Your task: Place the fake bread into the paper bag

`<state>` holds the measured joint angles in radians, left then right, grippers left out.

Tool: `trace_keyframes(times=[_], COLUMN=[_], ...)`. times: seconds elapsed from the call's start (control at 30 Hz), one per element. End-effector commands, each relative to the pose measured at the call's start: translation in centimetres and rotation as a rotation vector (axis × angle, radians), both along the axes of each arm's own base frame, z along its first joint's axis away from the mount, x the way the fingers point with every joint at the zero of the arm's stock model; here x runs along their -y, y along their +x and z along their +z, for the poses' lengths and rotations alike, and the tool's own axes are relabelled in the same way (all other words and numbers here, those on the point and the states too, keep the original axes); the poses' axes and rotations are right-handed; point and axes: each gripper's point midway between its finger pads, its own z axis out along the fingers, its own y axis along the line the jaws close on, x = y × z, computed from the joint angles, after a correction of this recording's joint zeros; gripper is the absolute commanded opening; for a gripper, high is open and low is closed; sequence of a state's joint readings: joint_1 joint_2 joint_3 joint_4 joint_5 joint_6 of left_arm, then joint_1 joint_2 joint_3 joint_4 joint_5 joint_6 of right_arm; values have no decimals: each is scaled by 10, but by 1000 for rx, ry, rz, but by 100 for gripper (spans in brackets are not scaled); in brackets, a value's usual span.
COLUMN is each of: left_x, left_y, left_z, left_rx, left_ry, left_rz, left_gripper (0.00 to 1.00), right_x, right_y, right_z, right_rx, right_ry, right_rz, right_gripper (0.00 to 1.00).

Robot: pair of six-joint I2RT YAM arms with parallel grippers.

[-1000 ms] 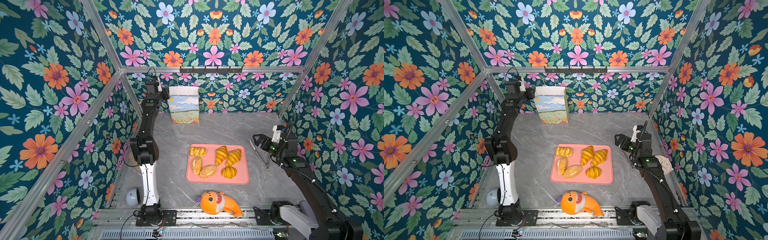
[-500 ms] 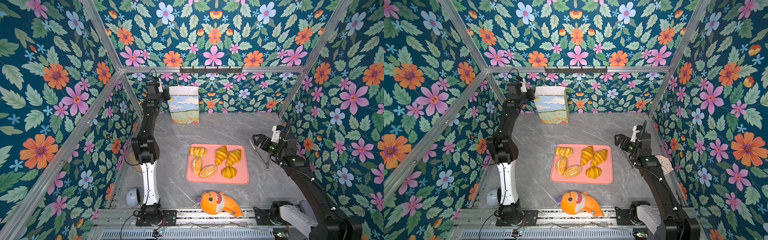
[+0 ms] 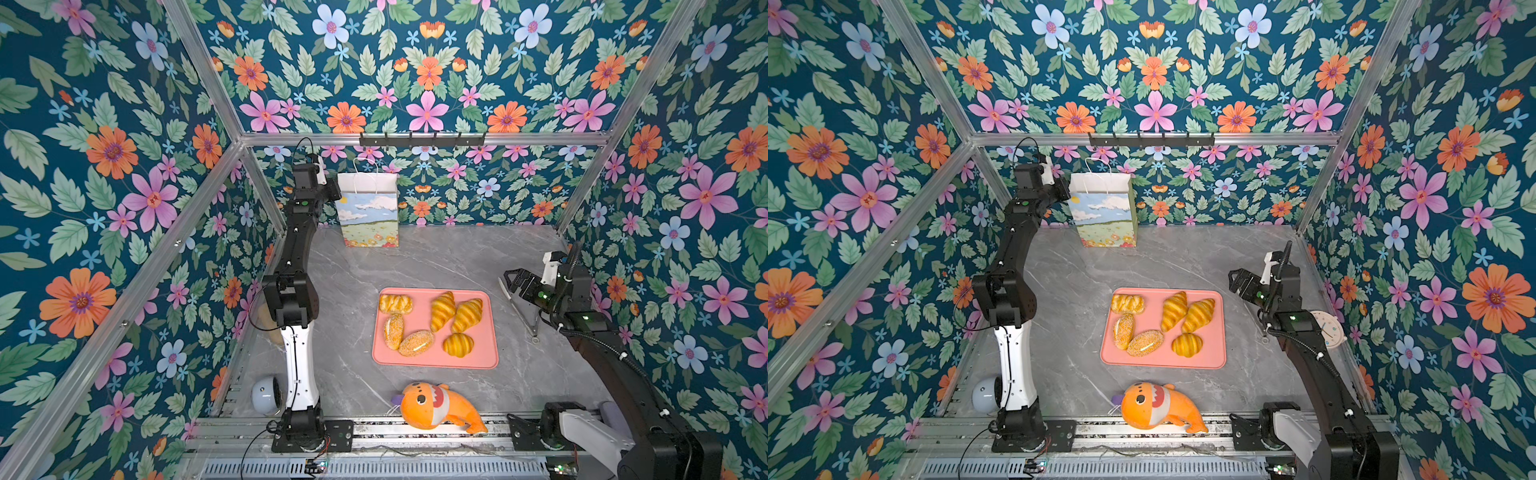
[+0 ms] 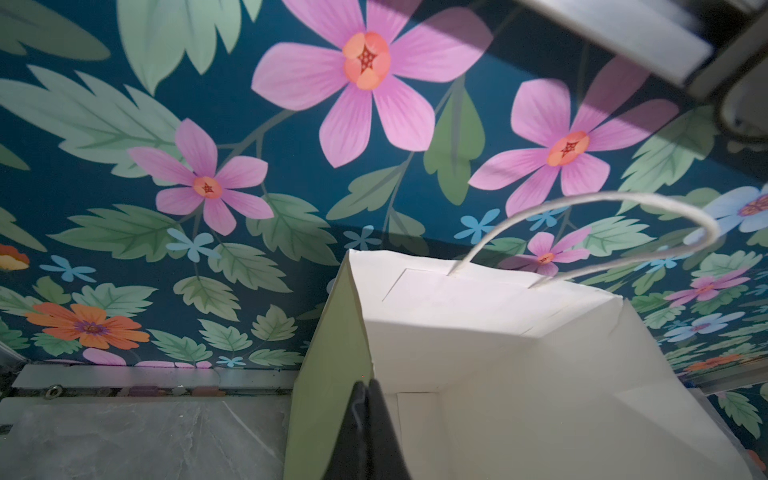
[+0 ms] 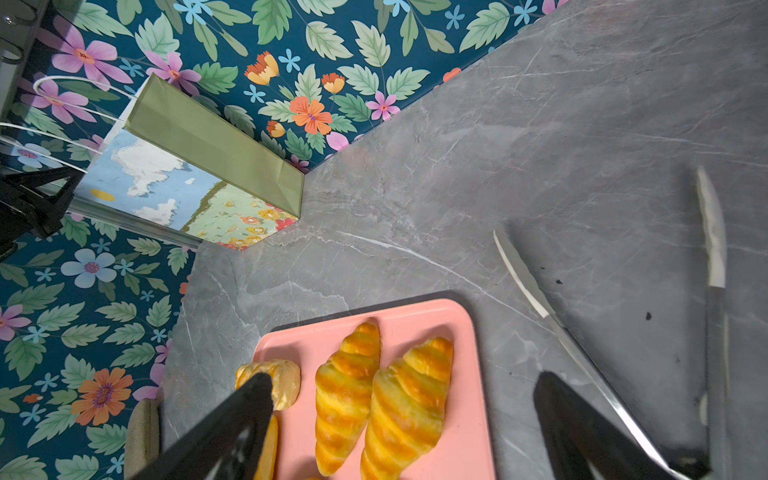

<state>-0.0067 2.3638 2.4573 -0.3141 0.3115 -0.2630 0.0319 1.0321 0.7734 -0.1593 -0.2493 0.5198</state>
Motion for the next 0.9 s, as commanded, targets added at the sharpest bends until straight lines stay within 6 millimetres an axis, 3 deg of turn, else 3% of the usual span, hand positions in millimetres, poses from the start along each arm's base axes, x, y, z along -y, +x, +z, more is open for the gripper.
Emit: trace_keyframes(times=[0.0, 0.23, 0.6, 0.67, 0.73, 0.77, 0.83, 0.87], left_x=[5, 15, 47, 44, 27, 18, 6, 3], left_y=[-5, -15, -37, -40, -43, -43, -44, -44], left_z=[2, 6, 17, 19, 23, 23, 24, 23], left_rx=[-13, -30, -68, -77, -89, -94, -98, -100], left_ry=[-19, -53, -112, -90, -48, -27, 15, 23], left_rz=[-24, -54, -81, -43, 53, 103, 163, 174], left_gripper=[0, 0, 0, 0, 0, 5, 28, 35], right_x=[1, 2, 1, 1, 2, 1, 1, 1], right_y=[0, 0, -3, -4, -5, -5, -6, -6], right_z=[-2, -2, -1, -1, 0, 1, 1, 1], right_rx=[-5, -8, -10, -11, -7, -5, -4, -4], right_ry=[1, 1, 2, 0, -1, 0, 1, 2], right_rz=[-13, -13, -10, -10, -10, -9, -6, -5], right_gripper=[99, 99, 99, 99, 99, 99, 99, 99])
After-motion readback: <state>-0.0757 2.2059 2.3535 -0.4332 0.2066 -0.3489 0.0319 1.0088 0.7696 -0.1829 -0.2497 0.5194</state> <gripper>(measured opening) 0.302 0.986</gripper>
